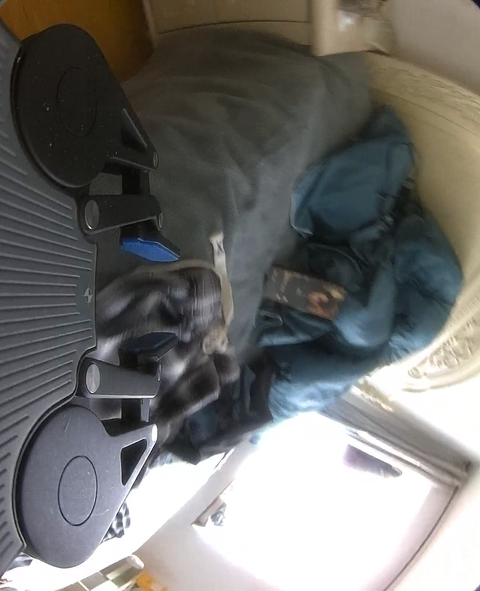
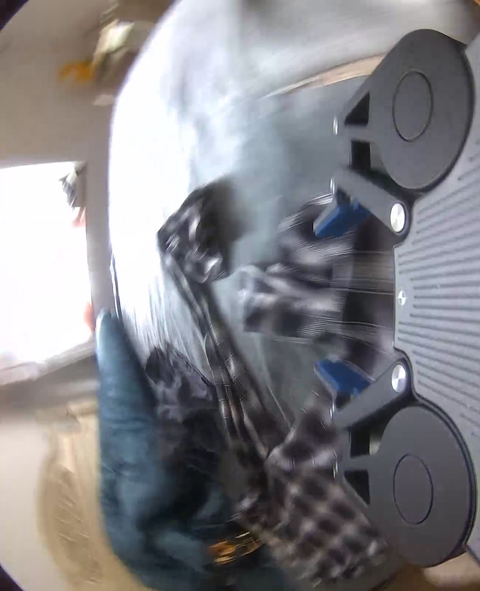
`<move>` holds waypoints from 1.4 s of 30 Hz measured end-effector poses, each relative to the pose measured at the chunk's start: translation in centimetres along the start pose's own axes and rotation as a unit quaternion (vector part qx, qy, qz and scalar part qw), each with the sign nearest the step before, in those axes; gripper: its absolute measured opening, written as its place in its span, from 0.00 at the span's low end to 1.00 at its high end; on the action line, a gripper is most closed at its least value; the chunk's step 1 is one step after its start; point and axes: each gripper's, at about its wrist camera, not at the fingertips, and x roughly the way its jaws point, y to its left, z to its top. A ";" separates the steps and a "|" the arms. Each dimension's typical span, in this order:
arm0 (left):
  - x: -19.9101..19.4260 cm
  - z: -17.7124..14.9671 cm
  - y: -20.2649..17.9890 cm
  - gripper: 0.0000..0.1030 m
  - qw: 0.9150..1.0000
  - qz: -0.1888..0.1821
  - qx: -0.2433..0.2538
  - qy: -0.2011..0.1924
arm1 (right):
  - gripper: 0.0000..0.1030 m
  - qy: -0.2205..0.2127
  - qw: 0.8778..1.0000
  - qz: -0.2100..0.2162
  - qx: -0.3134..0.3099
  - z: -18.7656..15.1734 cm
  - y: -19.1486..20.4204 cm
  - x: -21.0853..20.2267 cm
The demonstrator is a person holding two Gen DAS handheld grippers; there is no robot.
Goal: Fold clothes
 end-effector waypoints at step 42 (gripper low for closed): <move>19.8 -2.7 -10.9 0.47 0.996 -0.008 -0.065 0.056 | 0.57 -0.051 0.960 0.204 -0.187 13.8 13.8 8.1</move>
